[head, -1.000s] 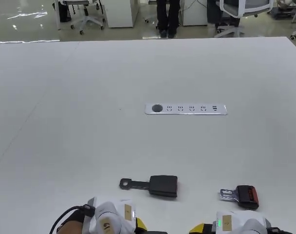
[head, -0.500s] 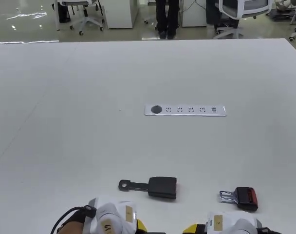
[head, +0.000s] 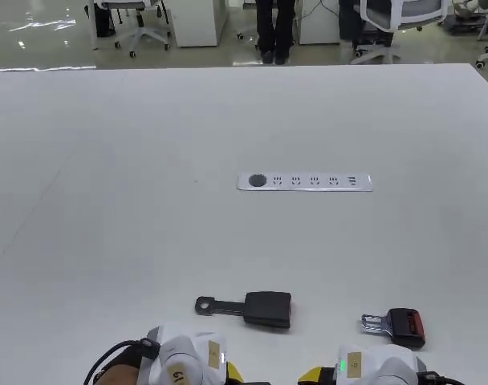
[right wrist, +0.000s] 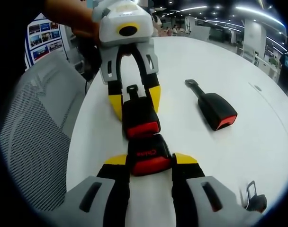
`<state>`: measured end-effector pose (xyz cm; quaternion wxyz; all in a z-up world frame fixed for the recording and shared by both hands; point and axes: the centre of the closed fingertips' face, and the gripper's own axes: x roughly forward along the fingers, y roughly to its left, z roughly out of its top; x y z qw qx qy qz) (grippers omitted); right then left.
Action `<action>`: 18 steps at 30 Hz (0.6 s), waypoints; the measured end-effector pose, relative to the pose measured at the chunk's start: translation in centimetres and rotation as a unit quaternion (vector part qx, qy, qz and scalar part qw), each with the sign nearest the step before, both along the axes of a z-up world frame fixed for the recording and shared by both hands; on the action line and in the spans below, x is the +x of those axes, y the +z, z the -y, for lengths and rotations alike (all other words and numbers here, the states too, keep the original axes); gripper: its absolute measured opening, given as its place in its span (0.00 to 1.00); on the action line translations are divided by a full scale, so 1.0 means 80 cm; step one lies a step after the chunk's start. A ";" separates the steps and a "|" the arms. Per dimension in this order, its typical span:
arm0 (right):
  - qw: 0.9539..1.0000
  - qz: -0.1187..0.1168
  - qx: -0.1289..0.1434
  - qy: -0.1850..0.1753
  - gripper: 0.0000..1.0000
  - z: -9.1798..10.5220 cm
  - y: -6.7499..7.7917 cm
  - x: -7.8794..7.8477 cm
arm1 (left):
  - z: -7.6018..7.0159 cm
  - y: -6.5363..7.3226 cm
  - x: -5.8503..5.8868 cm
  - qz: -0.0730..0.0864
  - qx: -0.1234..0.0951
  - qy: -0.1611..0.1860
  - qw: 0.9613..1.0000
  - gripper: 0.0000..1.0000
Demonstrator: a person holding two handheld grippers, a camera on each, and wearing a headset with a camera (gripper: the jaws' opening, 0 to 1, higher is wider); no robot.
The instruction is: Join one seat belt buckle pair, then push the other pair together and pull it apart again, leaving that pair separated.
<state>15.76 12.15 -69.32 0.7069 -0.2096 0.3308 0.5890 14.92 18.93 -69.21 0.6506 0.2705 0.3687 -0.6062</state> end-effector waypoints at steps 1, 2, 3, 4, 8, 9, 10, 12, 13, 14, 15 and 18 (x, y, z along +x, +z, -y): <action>1.000 0.000 0.000 0.001 0.33 0.000 0.000 0.000 | 0.000 0.000 0.000 0.000 0.000 -0.003 1.000 0.33; 1.000 0.000 -0.001 0.004 0.33 -0.001 0.000 0.000 | 0.000 0.000 0.000 0.002 0.001 -0.010 1.000 0.33; 1.000 0.001 -0.002 0.006 0.32 -0.001 0.000 0.000 | 0.000 0.000 0.000 0.003 0.000 -0.012 1.000 0.33; 1.000 0.002 -0.003 0.008 0.32 -0.001 0.000 0.000 | 0.000 0.000 0.000 0.002 -0.001 -0.014 1.000 0.33; 1.000 0.005 -0.001 0.006 0.32 -0.002 -0.002 0.001 | 0.001 0.000 0.000 0.004 -0.004 -0.019 1.000 0.33; 1.000 0.006 -0.001 0.005 0.32 -0.003 -0.001 0.001 | 0.001 0.001 0.001 0.004 -0.007 -0.022 1.000 0.33; 1.000 0.006 -0.001 0.004 0.32 -0.004 -0.001 0.001 | 0.001 0.001 0.001 0.003 -0.009 -0.022 1.000 0.33; 1.000 0.006 0.006 0.004 0.32 -0.003 -0.001 0.000 | 0.000 0.001 0.002 0.002 -0.015 -0.027 1.000 0.33; 1.000 0.006 0.009 0.004 0.32 -0.003 -0.001 0.000 | 0.001 0.002 0.002 0.001 -0.020 -0.027 0.999 0.32; 1.000 0.006 0.011 0.004 0.32 -0.003 -0.001 0.000 | 0.001 0.002 0.002 0.000 -0.022 -0.027 0.999 0.32; 1.000 0.008 0.014 0.006 0.32 -0.004 0.000 0.000 | 0.002 0.003 0.002 -0.001 -0.024 -0.028 0.999 0.32; 1.000 0.018 0.020 0.008 0.31 -0.004 0.002 -0.001 | 0.002 0.004 0.003 -0.004 -0.032 -0.034 0.999 0.32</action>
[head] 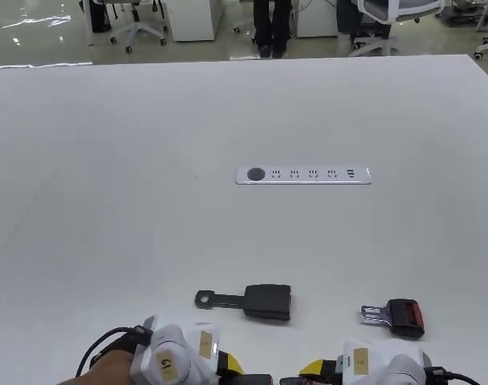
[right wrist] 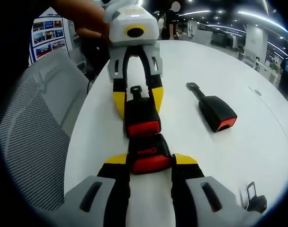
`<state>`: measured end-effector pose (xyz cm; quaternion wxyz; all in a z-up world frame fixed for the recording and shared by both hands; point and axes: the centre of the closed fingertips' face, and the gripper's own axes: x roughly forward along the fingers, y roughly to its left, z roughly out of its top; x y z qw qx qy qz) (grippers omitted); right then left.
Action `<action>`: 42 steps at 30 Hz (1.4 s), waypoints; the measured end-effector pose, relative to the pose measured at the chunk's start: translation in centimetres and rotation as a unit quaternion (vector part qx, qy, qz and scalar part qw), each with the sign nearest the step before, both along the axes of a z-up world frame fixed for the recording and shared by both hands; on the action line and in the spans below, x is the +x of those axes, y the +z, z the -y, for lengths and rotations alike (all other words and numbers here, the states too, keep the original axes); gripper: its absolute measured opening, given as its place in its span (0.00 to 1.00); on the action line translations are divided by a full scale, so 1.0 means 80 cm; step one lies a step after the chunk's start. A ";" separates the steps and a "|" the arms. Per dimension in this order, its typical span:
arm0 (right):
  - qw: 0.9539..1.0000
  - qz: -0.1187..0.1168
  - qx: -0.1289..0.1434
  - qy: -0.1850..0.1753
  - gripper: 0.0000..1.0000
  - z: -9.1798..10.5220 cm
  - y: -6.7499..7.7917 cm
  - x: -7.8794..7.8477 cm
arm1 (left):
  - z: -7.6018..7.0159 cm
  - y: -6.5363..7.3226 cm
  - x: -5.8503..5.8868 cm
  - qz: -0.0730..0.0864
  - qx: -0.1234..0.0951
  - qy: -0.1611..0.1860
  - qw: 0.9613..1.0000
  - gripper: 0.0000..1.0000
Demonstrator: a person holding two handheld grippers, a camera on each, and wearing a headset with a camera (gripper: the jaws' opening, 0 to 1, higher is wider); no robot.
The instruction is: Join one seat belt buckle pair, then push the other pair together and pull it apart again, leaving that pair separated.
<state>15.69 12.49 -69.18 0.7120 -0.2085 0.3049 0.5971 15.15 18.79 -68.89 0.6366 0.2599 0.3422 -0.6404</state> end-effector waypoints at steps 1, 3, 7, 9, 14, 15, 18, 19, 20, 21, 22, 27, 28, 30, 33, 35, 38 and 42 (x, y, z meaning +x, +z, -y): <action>1.000 -0.002 0.006 -0.003 0.31 0.000 0.000 0.000 | 0.000 0.000 0.000 -0.001 -0.004 0.001 1.000 0.32; 1.000 0.002 0.011 -0.003 0.31 0.000 0.001 0.000 | 0.000 0.000 0.000 0.000 -0.009 -0.001 1.000 0.32; 1.000 0.005 0.019 -0.005 0.31 -0.002 0.005 -0.001 | 0.001 0.001 0.001 0.000 -0.018 -0.002 1.000 0.32; 1.000 0.004 0.025 -0.006 0.31 -0.002 0.007 -0.002 | 0.002 0.002 0.000 0.000 -0.022 -0.004 1.000 0.32; 0.999 0.001 0.037 -0.010 0.31 -0.001 0.010 -0.005 | 0.001 0.002 0.000 0.002 -0.030 -0.013 0.999 0.32; 0.999 0.003 0.038 -0.010 0.31 -0.002 0.011 -0.006 | 0.002 0.002 0.000 0.002 -0.031 -0.013 0.999 0.32; 0.999 0.002 0.045 -0.014 0.30 0.000 0.011 -0.007 | 0.003 0.003 -0.001 0.003 -0.032 -0.018 0.999 0.32; 0.999 0.001 0.048 -0.015 0.30 0.000 0.012 -0.007 | 0.003 0.003 -0.002 0.003 -0.033 -0.019 0.999 0.32; 0.999 0.000 0.049 -0.016 0.30 0.001 0.011 -0.007 | 0.004 0.004 -0.002 0.004 -0.035 -0.019 0.999 0.32; 0.999 -0.002 0.052 -0.018 0.30 0.001 0.012 -0.007 | 0.004 0.004 -0.002 0.006 -0.037 -0.020 0.999 0.32; 0.998 -0.014 0.059 -0.026 0.30 0.001 0.012 -0.008 | 0.003 0.004 -0.002 0.009 -0.039 -0.021 0.999 0.32; 0.998 -0.007 0.061 -0.020 0.30 0.002 0.012 -0.008 | 0.002 0.003 -0.002 0.010 -0.042 -0.026 0.999 0.32; 0.998 -0.007 0.062 -0.021 0.30 0.002 0.013 -0.008 | 0.002 0.003 -0.002 0.009 -0.041 -0.026 0.999 0.32; 0.998 -0.006 0.064 -0.020 0.30 0.002 0.013 -0.009 | 0.002 0.002 -0.002 0.009 -0.042 -0.028 0.999 0.32; 0.997 -0.005 0.068 -0.022 0.30 0.004 0.013 -0.009 | 0.003 0.003 -0.003 0.009 -0.043 -0.029 0.999 0.32; 0.997 -0.005 0.070 -0.023 0.30 0.004 0.013 -0.009 | 0.003 0.004 -0.004 0.008 -0.044 -0.029 0.999 0.32; 0.997 -0.004 0.074 -0.023 0.31 0.005 0.012 -0.009 | 0.003 0.004 -0.003 0.005 -0.043 -0.030 0.999 0.32; 0.997 0.005 0.071 -0.018 0.31 0.005 0.012 -0.009 | 0.003 0.003 -0.004 0.004 -0.045 -0.029 0.999 0.32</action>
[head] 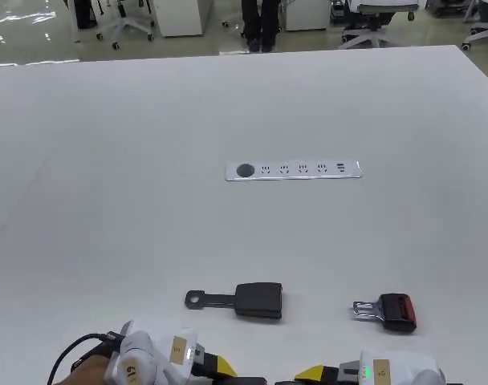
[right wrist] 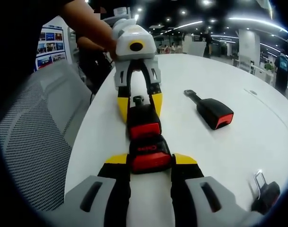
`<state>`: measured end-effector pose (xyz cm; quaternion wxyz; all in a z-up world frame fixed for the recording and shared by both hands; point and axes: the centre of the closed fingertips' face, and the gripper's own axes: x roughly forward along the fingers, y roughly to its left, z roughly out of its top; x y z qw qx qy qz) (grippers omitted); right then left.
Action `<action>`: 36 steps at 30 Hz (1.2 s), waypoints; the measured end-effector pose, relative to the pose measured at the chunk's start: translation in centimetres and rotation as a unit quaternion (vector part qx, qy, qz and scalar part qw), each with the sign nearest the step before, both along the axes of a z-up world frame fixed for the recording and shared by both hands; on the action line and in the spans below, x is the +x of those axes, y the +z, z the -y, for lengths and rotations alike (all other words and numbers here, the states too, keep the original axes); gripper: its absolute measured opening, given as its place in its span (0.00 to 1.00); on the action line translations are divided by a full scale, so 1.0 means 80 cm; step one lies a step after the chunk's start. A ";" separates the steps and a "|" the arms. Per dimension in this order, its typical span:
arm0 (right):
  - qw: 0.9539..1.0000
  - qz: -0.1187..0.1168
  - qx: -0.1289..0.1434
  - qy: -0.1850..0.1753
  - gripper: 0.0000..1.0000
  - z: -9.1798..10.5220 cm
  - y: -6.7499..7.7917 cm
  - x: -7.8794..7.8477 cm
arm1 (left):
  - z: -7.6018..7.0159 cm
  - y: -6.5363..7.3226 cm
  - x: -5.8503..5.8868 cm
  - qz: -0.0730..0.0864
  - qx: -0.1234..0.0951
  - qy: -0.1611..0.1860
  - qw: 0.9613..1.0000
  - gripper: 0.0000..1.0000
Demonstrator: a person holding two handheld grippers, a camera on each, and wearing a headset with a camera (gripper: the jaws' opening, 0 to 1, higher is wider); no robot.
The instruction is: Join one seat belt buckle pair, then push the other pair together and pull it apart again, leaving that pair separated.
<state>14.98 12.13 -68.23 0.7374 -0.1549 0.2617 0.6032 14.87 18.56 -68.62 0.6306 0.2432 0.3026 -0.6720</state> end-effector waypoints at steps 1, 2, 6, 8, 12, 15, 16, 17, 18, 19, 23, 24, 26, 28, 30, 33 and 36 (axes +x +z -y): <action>1.000 -0.002 0.001 -0.001 0.31 0.000 0.000 0.000 | 0.000 0.000 0.000 0.000 0.000 0.000 1.000 0.32; 1.000 -0.002 0.001 -0.002 0.31 0.000 0.000 0.001 | -0.001 -0.001 0.001 -0.001 0.000 0.000 1.000 0.32; 1.000 0.006 -0.004 0.003 0.32 0.000 0.000 0.001 | -0.002 -0.002 0.001 0.000 0.006 -0.003 1.000 0.32; 1.000 0.000 -0.001 -0.001 0.32 0.000 0.000 0.002 | -0.001 -0.003 0.001 0.006 0.012 -0.007 1.000 0.33; 1.000 0.011 -0.011 0.006 0.33 0.000 -0.001 0.001 | 0.001 -0.002 0.000 0.006 0.035 -0.014 0.999 0.33; 1.000 0.014 -0.014 0.007 0.33 -0.001 0.000 0.001 | 0.000 -0.003 -0.001 0.008 0.037 -0.011 0.999 0.34; 1.000 0.013 -0.016 0.008 0.33 -0.001 0.001 0.001 | 0.000 -0.004 -0.001 0.011 0.040 -0.013 0.999 0.34; 1.000 0.015 -0.020 0.009 0.34 0.000 0.001 0.001 | 0.002 -0.004 -0.003 0.014 0.044 -0.015 0.999 0.34; 1.000 0.020 -0.022 0.010 0.34 0.001 0.000 0.002 | 0.003 -0.004 -0.003 0.016 0.046 -0.015 0.999 0.35; 1.000 0.017 -0.022 0.006 0.34 0.001 0.001 0.002 | 0.003 -0.004 -0.004 0.012 0.047 -0.011 0.999 0.36; 0.999 -0.001 -0.002 -0.034 0.51 0.004 0.013 0.010 | 0.004 -0.002 -0.005 -0.012 0.058 0.029 0.998 0.54; 0.999 -0.008 0.011 -0.049 0.58 0.006 0.020 0.014 | 0.003 -0.001 -0.005 -0.013 0.058 0.038 0.997 0.62; 0.999 -0.003 0.013 -0.052 0.65 0.013 0.027 0.016 | 0.002 0.007 -0.003 -0.005 0.046 0.046 0.998 0.68; 0.998 0.007 0.006 -0.065 0.69 0.026 0.032 0.022 | 0.004 0.018 -0.001 0.000 0.033 0.051 0.998 0.70; 0.997 0.012 0.004 -0.076 0.66 0.042 0.038 0.028 | 0.004 0.028 0.007 0.018 0.024 0.055 0.998 0.75; 0.996 0.025 0.006 -0.090 0.66 0.064 0.052 0.039 | -0.003 0.041 0.019 0.034 0.027 0.055 0.998 0.78; 0.994 0.035 0.015 -0.104 0.67 0.088 0.070 0.057 | -0.006 0.052 0.040 0.047 0.025 0.064 0.997 0.79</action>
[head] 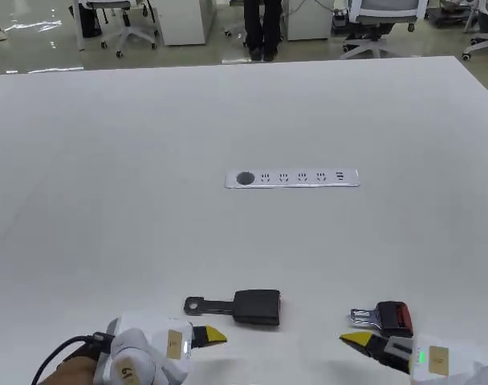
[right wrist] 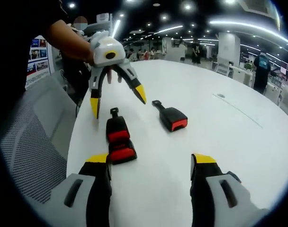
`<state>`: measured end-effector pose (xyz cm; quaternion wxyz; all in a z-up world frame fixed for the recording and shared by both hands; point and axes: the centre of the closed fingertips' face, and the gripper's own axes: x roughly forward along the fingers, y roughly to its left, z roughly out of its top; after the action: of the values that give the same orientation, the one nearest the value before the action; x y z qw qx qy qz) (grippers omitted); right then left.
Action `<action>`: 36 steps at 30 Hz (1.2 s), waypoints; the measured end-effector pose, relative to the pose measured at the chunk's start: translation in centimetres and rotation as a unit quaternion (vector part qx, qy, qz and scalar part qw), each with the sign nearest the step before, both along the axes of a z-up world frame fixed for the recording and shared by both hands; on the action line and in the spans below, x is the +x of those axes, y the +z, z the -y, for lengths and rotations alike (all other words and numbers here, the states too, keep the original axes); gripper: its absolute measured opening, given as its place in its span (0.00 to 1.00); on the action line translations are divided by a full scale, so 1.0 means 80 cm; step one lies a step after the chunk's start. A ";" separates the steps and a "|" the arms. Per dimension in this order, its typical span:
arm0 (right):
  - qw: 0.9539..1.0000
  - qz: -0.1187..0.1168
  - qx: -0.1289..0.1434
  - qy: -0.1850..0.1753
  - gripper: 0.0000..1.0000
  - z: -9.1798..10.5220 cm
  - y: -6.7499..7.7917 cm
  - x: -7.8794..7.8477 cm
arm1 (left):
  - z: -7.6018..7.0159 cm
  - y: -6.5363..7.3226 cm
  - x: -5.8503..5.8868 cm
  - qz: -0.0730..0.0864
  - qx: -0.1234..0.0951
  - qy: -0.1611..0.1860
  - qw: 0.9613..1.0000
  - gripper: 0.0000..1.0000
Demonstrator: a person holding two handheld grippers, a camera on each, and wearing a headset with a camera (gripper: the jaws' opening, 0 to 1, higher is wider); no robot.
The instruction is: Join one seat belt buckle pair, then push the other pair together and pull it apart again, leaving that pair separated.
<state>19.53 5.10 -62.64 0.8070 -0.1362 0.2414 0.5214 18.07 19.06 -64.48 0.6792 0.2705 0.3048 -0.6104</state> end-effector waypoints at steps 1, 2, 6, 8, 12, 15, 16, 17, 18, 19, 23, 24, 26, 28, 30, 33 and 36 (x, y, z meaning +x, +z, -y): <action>1.000 0.008 -0.003 -0.002 0.67 0.006 0.003 0.006 | 0.000 0.005 0.011 0.008 -0.005 0.005 1.000 0.78; 1.000 0.012 -0.007 -0.005 0.67 0.012 0.007 0.011 | 0.000 0.008 0.021 0.011 -0.008 0.014 1.000 0.78; 1.000 0.013 -0.015 -0.013 0.64 0.037 0.017 0.036 | 0.003 0.014 0.051 0.016 -0.015 0.020 1.000 0.78; 1.000 0.016 -0.020 -0.010 0.64 0.046 0.019 0.047 | 0.005 0.014 0.067 0.023 -0.012 0.018 0.999 0.78; 0.999 0.014 -0.028 -0.011 0.64 0.063 0.012 0.067 | 0.015 0.013 0.091 0.026 -0.020 0.016 0.999 0.77; 0.998 -0.002 -0.055 -0.005 0.59 0.083 -0.013 0.075 | 0.026 0.003 0.104 0.025 -0.025 -0.006 0.999 0.75; 0.998 -0.013 -0.057 -0.006 0.59 0.087 -0.019 0.075 | 0.027 -0.001 0.109 0.023 -0.025 -0.005 0.999 0.75; 0.998 -0.019 -0.050 -0.009 0.61 0.090 -0.022 0.078 | 0.028 -0.006 0.114 0.019 -0.023 0.000 1.000 0.75; 0.998 -0.024 -0.054 -0.011 0.63 0.096 -0.030 0.082 | 0.029 -0.013 0.119 0.016 -0.023 0.001 1.000 0.75; 0.998 -0.028 -0.061 -0.009 0.63 0.101 -0.036 0.082 | 0.030 -0.018 0.123 0.015 -0.023 0.000 1.000 0.75; 0.996 -0.061 -0.058 -0.010 0.64 0.117 -0.051 0.086 | 0.041 -0.029 0.123 -0.010 -0.035 -0.006 0.999 0.72; 0.997 -0.051 -0.065 -0.008 0.66 0.121 -0.053 0.090 | 0.044 -0.031 0.122 -0.019 -0.040 -0.007 0.999 0.70; 0.996 -0.069 -0.061 -0.005 0.66 0.121 -0.057 0.090 | 0.043 -0.038 0.123 -0.019 -0.034 -0.010 0.999 0.66; 0.995 -0.059 -0.078 0.006 0.65 0.125 -0.064 0.096 | 0.043 -0.044 0.124 -0.021 -0.036 -0.013 0.999 0.65; 0.994 -0.073 -0.076 0.007 0.63 0.124 -0.067 0.097 | 0.042 -0.052 0.125 -0.025 -0.031 -0.016 0.999 0.65; 0.994 -0.075 -0.080 0.023 0.62 0.118 -0.073 0.097 | 0.038 -0.056 0.124 -0.023 -0.029 -0.022 0.999 0.64; 0.994 -0.065 -0.076 0.042 0.57 0.107 -0.073 0.097 | 0.041 -0.053 0.129 -0.024 -0.039 -0.023 0.999 0.61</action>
<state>27.26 -3.47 -68.45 0.7544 -0.1726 0.3262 0.5429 28.40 15.77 -68.71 0.6677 0.2363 0.2906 -0.6434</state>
